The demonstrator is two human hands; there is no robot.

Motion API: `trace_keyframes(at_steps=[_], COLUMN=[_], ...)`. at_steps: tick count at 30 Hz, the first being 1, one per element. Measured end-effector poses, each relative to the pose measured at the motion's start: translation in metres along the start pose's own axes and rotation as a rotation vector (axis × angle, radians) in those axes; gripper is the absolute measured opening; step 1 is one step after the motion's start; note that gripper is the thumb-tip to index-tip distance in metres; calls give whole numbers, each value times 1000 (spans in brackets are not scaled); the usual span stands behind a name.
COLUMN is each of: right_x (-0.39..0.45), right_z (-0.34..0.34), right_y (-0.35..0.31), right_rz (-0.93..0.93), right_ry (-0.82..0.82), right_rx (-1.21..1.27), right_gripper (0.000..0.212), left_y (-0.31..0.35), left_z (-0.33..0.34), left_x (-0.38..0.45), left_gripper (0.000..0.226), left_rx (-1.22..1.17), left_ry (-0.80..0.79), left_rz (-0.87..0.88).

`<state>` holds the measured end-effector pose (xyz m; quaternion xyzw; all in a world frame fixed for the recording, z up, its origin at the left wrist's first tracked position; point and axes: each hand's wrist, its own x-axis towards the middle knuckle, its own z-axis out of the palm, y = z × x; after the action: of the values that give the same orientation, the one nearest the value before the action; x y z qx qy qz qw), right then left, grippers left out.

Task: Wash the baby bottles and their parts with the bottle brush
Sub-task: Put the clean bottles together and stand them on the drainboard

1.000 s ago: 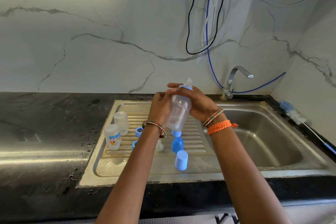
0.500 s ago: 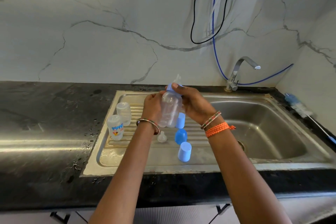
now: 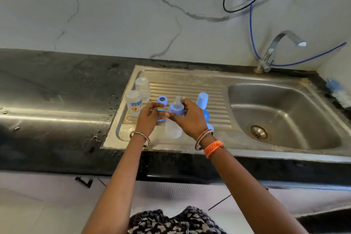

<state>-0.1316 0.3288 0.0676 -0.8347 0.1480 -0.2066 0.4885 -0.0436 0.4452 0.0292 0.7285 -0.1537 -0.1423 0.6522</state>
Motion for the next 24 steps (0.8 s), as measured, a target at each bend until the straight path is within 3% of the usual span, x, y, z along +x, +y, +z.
trace_keyframes(at_steps=[5,9,12,14,18,21,24], right_x=[-12,-13,-16,-19,-21,-23,-23], right_z=[18,15,7,-7,-48,-51,-55], right_y=[19,19,16,15,24,29,30], right_rz=[31,68,35,43,231,413,437], right_ry=[15,-47,-190,-178,-100,-183,-190], right_rx=[23,6,-101,-222,-805,-743,-664], right_gripper=[35,38,42,47,52,66,63], left_y=[-1,-14,-20,-24,-30,-26,-7], left_z=[-6,-6,-2,-2,-2,-7,-23], left_x=[-10,-14,-15,-13,-12,-11,-5], left_gripper=[28,61,66,71,83,89,92], left_rx=[17,221,271,227,196,216,249], left_ry=[-183,-500,-499,-480,-495,-548,-513], left_rz=[-125,-95,-52,-70,-119,-119,-38])
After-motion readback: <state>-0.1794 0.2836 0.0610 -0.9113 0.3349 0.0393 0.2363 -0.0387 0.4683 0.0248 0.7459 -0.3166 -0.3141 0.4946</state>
